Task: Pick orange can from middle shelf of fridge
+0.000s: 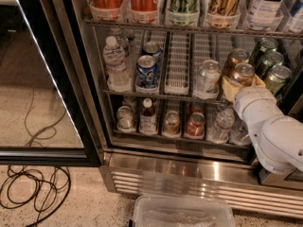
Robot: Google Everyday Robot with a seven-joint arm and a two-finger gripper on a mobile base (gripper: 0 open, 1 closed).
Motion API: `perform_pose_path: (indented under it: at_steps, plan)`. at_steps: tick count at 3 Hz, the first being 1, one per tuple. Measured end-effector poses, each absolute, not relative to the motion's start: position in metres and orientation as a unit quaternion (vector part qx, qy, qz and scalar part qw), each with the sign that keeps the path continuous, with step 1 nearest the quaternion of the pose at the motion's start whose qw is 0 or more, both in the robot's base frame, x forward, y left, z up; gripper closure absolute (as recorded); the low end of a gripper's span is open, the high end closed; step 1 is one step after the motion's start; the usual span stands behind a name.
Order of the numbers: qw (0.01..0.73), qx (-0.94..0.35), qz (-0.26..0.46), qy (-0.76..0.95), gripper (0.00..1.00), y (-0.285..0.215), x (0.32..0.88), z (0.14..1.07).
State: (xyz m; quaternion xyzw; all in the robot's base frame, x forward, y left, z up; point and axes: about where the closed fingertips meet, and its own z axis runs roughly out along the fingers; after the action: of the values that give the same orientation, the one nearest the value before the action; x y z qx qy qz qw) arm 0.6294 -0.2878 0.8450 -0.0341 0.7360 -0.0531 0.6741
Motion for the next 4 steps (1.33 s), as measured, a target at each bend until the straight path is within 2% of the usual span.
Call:
perform_pose_path:
  at_steps: [1,2,4]
  plan:
    - [0.677,-0.035,-0.049,0.733,0.88,-0.288,0.629,0.847]
    - [0.688,-0.038,-0.034,0.724,1.00,-0.287,0.627,0.855]
    - [0.718,-0.042,-0.011,0.695,1.00,-0.293,0.604,0.889]
